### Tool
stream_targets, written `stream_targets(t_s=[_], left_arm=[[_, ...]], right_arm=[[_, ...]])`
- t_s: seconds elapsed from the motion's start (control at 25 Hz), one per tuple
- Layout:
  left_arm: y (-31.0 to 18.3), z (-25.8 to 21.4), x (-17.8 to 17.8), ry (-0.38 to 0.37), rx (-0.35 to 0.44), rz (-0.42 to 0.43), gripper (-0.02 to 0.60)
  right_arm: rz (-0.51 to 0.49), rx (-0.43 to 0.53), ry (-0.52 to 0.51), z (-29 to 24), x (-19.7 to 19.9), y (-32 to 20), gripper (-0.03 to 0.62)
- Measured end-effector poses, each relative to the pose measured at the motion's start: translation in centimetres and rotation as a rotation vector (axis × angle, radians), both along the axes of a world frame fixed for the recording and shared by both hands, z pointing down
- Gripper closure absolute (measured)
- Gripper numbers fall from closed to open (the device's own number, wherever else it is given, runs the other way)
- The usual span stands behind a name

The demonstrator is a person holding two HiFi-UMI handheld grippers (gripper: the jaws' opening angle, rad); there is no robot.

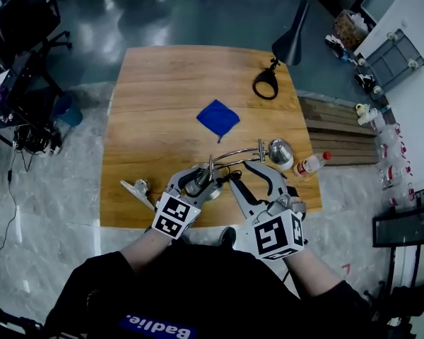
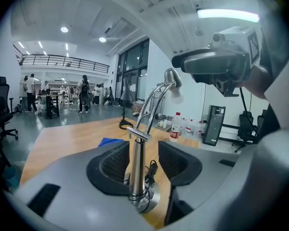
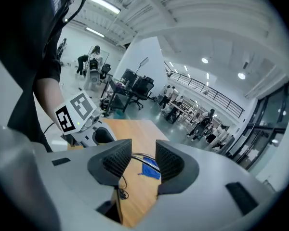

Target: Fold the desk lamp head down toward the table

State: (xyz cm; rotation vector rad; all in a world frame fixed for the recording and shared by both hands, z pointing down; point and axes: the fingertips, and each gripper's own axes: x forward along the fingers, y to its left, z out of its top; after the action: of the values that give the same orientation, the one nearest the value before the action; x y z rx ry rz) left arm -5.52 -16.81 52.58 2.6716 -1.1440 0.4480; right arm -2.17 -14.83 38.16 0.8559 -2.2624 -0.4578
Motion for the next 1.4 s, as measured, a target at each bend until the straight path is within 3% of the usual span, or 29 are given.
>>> stream_targets(t_s=[0.52, 0.88, 1.4], left_arm=[[-1.8, 3.0, 1.6, -0.059, -0.022, 0.046, 0.388], [-2.7, 4.4, 2.5, -0.079, -0.044, 0.059, 0.389], [-3.5, 4.5, 3.6, -0.065, -0.029, 0.075, 0.39]], right_arm=[[0.048, 0.179, 0.483, 2.1, 1.7, -1.6, 0.422], [0.002, 0.358, 0.82, 4.1, 2.8, -3.4, 0.421], [-0.059, 0.444, 0.948, 6.2, 2.8, -5.4, 0.422]])
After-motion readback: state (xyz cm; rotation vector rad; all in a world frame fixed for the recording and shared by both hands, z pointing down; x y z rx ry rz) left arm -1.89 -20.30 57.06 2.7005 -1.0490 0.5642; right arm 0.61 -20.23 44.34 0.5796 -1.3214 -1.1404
